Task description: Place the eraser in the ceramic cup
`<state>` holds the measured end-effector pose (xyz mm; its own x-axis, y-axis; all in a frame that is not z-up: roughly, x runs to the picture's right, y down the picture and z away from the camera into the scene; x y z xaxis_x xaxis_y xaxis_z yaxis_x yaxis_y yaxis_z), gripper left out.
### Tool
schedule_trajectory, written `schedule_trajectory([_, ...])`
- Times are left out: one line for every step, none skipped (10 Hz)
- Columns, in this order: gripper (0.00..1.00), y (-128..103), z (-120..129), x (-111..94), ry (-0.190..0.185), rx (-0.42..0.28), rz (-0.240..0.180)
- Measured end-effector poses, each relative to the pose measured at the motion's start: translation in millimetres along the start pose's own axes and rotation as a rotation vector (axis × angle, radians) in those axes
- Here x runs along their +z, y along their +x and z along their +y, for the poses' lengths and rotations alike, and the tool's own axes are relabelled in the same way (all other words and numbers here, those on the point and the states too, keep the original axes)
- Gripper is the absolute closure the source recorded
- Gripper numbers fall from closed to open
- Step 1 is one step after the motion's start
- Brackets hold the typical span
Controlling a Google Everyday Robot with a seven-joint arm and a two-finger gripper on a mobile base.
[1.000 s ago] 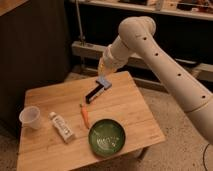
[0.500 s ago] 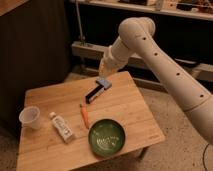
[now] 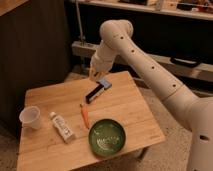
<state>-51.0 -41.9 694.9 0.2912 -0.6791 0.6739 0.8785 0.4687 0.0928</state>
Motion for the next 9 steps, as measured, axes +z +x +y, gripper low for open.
schedule_trajectory([0.79, -11.1, 8.8, 8.8, -0.014, 0.09, 0.001])
schedule_trajectory([0.79, -21.6, 16.7, 12.2, -0.018, 0.143, 0.006])
schedule_trajectory([0.79, -32.6, 26.0, 15.3, 0.012, 0.168, 0.011])
schedule_trajectory([0.79, -44.5, 32.1, 18.0, 0.091, 0.151, 0.023])
schedule_trajectory([0.79, -50.3, 34.9, 18.6, 0.143, 0.13, 0.04])
schedule_trajectory([0.79, -53.9, 37.9, 20.1, 0.192, 0.116, 0.069])
schedule_trajectory([0.79, -50.6, 33.3, 27.5, 0.198, 0.085, 0.116])
schedule_trajectory([0.79, -44.3, 29.2, 32.9, 0.191, 0.082, 0.132])
schedule_trajectory([0.78, -34.3, 22.0, 40.9, 0.169, 0.089, 0.14])
